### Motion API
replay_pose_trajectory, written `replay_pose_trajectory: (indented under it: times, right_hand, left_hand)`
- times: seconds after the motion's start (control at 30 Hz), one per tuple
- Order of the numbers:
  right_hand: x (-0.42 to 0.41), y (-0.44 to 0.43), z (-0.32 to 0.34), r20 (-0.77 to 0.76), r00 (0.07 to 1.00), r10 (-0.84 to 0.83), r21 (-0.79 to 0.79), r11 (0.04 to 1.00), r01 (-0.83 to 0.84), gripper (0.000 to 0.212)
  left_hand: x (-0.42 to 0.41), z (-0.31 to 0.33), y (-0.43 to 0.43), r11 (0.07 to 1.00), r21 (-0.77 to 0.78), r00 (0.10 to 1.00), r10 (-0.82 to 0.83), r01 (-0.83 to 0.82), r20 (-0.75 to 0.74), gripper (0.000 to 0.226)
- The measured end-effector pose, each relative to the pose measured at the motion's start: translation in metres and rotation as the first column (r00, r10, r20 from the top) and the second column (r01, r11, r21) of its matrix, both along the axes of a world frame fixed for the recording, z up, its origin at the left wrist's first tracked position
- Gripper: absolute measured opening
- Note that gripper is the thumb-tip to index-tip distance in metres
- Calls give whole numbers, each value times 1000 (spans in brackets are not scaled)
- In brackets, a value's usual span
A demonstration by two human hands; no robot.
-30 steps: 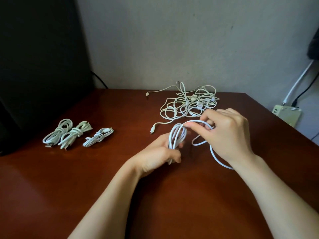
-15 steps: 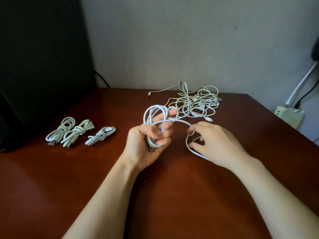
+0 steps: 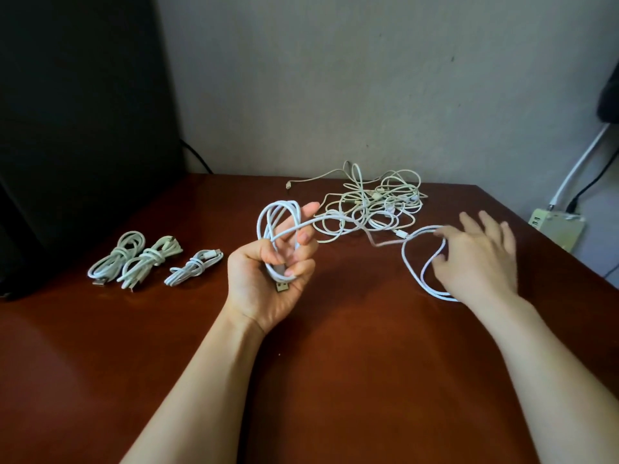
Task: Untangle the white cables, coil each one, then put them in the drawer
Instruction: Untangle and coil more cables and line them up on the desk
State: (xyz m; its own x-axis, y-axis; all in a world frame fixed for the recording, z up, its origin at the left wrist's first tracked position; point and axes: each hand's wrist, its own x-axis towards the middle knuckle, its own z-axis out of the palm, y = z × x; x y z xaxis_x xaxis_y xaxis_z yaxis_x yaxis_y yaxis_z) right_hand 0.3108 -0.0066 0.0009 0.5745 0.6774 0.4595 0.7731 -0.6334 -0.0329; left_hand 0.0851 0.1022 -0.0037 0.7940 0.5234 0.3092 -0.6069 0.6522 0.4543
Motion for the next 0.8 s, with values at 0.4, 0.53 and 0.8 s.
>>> replay_pose_trajectory:
  times: [0.4,0.53,0.8]
  right_hand:
    - [-68,11,0,-259,577,775,412,628,-660,31]
    - [-71,9,6,-118,571,813,589,520,-619,39]
    - [-69,9,9,100,762,640,561,596,-574,38]
  left_hand:
    - [6,-1,-4,994,109,990,-5,21,-144,76]
    - [15,-3,-11,963,269,910,103,10,-402,71]
    - [20,-8,-24,907,356,817,25,223,-575,42]
